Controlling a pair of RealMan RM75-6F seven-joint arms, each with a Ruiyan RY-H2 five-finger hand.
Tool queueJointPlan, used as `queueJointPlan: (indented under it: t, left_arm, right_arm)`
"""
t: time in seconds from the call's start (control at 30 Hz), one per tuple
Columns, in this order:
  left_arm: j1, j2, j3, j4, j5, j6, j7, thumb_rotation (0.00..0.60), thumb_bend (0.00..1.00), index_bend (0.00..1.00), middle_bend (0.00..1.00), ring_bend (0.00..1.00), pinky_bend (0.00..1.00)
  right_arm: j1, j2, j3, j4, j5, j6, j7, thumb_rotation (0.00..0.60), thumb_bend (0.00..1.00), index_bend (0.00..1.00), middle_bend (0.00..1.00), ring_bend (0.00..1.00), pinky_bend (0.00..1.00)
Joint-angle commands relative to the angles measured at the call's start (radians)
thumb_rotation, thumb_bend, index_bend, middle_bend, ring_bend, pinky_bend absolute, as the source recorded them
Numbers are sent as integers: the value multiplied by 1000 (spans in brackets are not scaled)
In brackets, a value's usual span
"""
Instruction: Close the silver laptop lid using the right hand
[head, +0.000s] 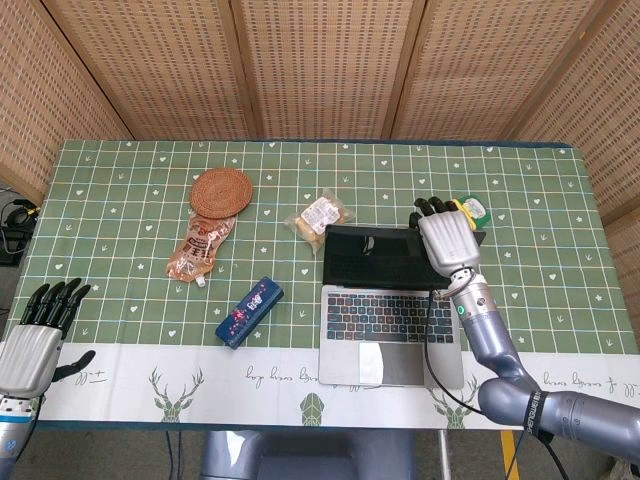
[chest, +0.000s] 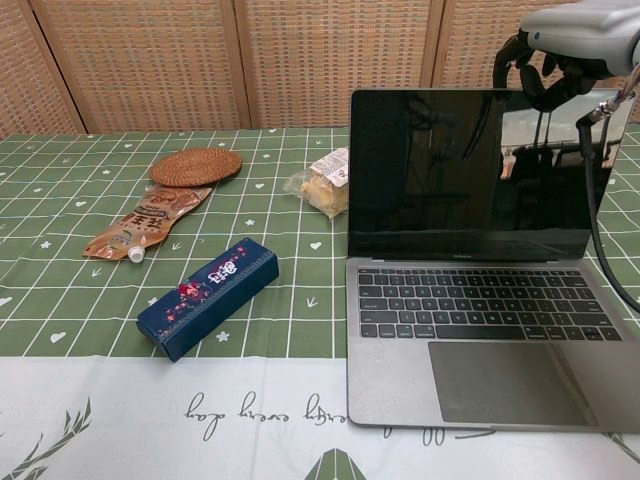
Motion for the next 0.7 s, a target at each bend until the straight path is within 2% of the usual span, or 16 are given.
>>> queueJointPlan:
  t: [0.03, 0.33, 0.47, 0.7]
  left_arm:
    - [-1, 1, 1, 0, 1, -1, 0, 600, 187, 0, 0, 0, 0]
    - [-1, 1, 5, -3, 6, 0, 6, 600, 189, 0, 0, 0, 0]
    - [-1, 1, 8, -4, 10, 1, 10, 600, 190, 0, 0, 0, 0]
    - [0, 0, 11, -5, 14, 3, 13, 600, 191, 0, 0, 0, 0]
  right_arm:
    - [7, -5, -6, -14, -5, 21, -11, 600, 1000, 531, 381, 302, 382]
    - [27, 5, -23, -78, 34, 63, -69, 600, 1000, 550, 415, 349, 422]
    - [37, 16, -30, -122, 84, 86, -110, 600, 1000, 550, 415, 350, 424]
    - [48, 29, -39, -171, 109, 119, -145, 600, 1000, 552, 415, 352, 428]
